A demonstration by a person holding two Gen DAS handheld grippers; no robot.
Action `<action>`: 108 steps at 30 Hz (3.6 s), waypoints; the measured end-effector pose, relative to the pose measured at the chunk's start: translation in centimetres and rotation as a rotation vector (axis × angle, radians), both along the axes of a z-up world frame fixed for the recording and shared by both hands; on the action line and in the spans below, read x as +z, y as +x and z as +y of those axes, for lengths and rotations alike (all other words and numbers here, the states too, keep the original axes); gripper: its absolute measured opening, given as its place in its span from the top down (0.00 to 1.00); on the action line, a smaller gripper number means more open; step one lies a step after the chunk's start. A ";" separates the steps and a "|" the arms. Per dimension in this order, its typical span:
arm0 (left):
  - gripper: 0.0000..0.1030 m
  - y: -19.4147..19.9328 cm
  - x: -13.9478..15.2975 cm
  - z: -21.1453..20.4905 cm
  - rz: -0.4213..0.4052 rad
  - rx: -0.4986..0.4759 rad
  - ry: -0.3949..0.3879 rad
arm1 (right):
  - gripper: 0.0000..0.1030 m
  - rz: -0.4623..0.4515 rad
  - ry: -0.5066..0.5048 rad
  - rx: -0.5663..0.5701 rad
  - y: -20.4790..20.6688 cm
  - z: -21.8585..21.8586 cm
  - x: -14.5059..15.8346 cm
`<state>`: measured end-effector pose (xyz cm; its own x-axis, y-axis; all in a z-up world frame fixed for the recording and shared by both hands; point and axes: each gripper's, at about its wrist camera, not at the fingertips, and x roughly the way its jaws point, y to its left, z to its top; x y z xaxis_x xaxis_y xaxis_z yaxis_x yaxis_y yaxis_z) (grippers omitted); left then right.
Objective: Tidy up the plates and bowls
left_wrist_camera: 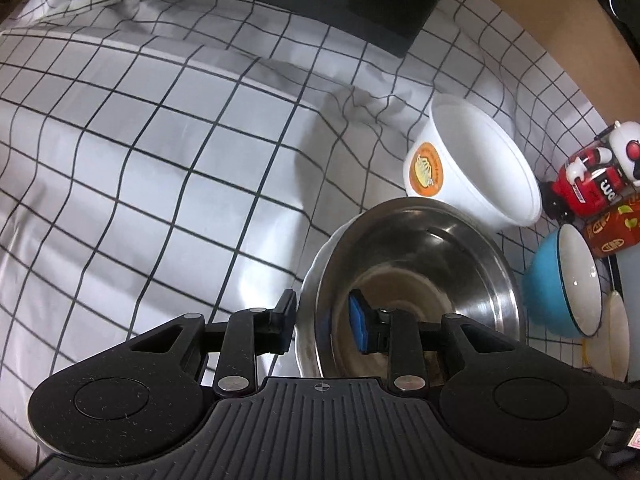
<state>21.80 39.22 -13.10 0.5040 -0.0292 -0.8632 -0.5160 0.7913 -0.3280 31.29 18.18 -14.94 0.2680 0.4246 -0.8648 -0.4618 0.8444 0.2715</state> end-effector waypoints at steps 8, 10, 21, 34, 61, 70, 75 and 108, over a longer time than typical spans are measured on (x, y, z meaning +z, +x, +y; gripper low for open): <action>0.80 -2.2 4.9 -0.1 -0.157 0.126 0.122 | 0.59 -0.155 0.019 0.040 -1.3 -3.6 4.2; 0.80 -2.4 6.8 -0.7 -0.237 0.143 0.086 | 0.59 -0.302 0.013 0.041 -2.4 -6.9 7.3; 0.78 9.5 5.8 -20.9 -0.260 -0.416 -0.297 | 0.44 -0.336 -0.107 -0.363 2.2 -29.5 11.0; 0.78 10.2 7.3 -21.6 -0.137 -0.160 0.121 | 0.46 -0.228 0.150 -0.086 8.3 -22.0 7.9; 0.75 20.7 0.9 -18.3 -0.115 -0.292 0.103 | 0.73 -0.147 -0.013 -0.114 16.0 -14.5 2.7; 0.76 20.5 1.5 -18.4 -0.134 -0.202 0.113 | 0.73 -0.160 0.047 -0.135 16.5 -17.4 4.1; 0.76 16.3 4.1 -18.8 -0.178 -0.023 0.069 | 0.62 -0.383 -0.080 -0.116 12.0 -25.5 10.3; 0.79 14.3 -1.1 -30.0 0.008 -0.287 -0.161 | 0.63 -0.092 -0.056 -0.118 11.0 -29.0 3.9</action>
